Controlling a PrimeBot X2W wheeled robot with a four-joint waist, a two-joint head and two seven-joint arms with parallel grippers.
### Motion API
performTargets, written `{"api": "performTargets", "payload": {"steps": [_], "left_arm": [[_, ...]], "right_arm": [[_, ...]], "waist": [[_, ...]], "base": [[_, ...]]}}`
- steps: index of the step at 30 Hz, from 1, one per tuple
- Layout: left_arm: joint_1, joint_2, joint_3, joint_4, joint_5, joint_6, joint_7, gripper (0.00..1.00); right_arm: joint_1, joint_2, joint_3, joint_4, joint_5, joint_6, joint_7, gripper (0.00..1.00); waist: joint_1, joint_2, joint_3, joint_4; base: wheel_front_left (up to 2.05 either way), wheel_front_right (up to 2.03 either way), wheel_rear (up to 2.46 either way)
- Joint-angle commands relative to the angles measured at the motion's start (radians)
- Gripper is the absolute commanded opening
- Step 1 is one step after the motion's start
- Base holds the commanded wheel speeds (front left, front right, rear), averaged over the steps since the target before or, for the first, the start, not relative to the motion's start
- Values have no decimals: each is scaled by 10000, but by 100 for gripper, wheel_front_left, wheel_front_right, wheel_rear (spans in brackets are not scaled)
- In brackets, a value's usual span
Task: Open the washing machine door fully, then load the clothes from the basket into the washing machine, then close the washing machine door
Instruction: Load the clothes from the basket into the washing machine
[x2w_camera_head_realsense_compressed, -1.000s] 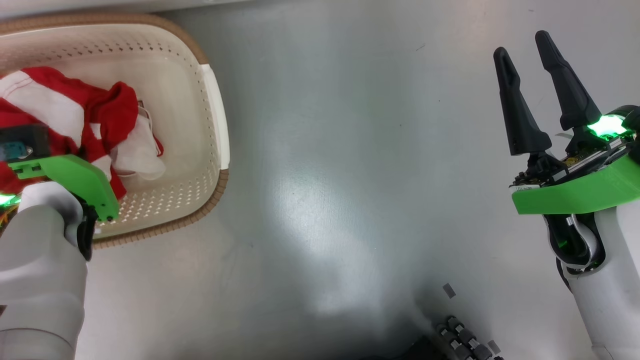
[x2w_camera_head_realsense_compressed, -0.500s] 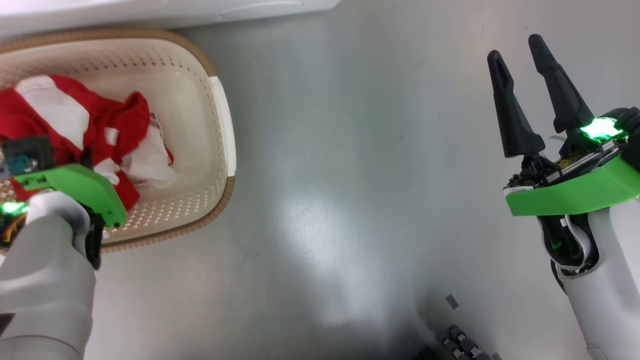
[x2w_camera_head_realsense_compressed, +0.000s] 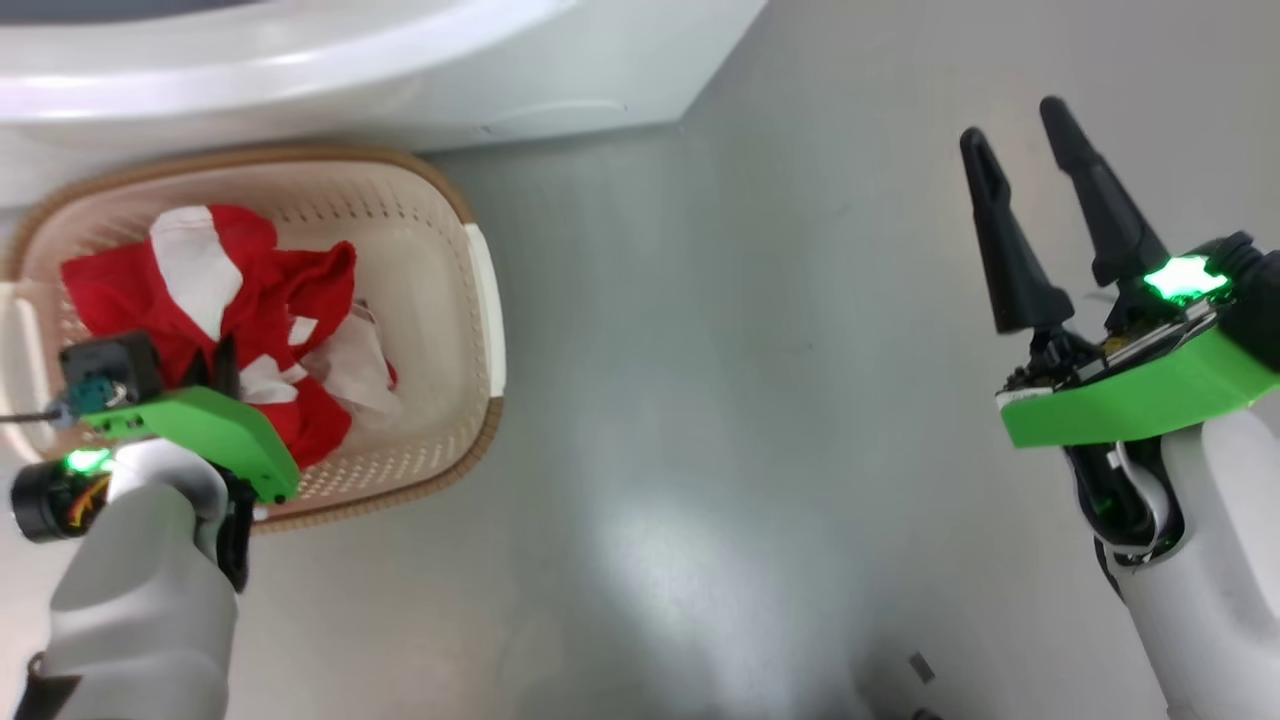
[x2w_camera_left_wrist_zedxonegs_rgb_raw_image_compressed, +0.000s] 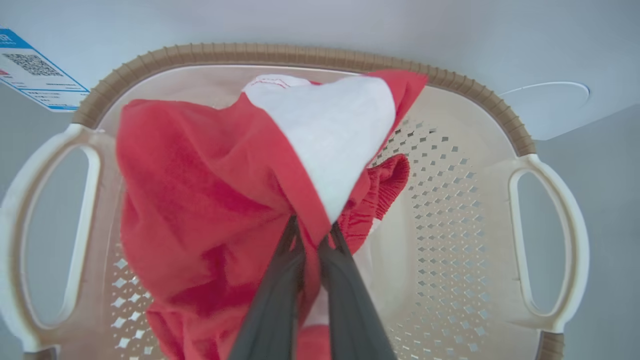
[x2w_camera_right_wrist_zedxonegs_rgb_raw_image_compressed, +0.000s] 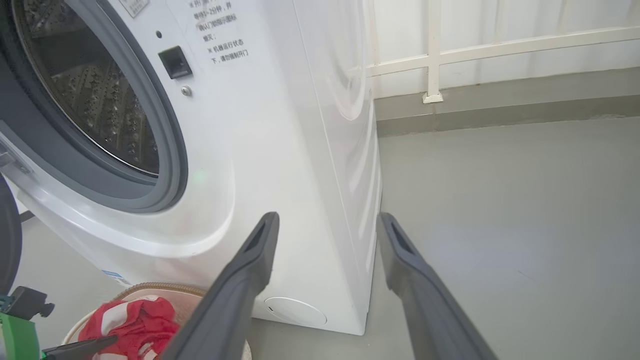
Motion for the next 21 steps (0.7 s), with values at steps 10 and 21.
{"api": "performTargets", "payload": {"steps": [10,21], "left_arm": [[1691,263,250,-1988,-448,-99,-167,0],[3382,64,68,-4311,-715,-109,-169,0]], "right_arm": [[894,-79,288,67,116,16,-48,100],[1428,-109,300,272,144,16,-48,100]], "waist": [[-1,-1,-1669,497],[-1,-1,-2969,789]], "base": [[0,0,0],[0,0,0]]}}
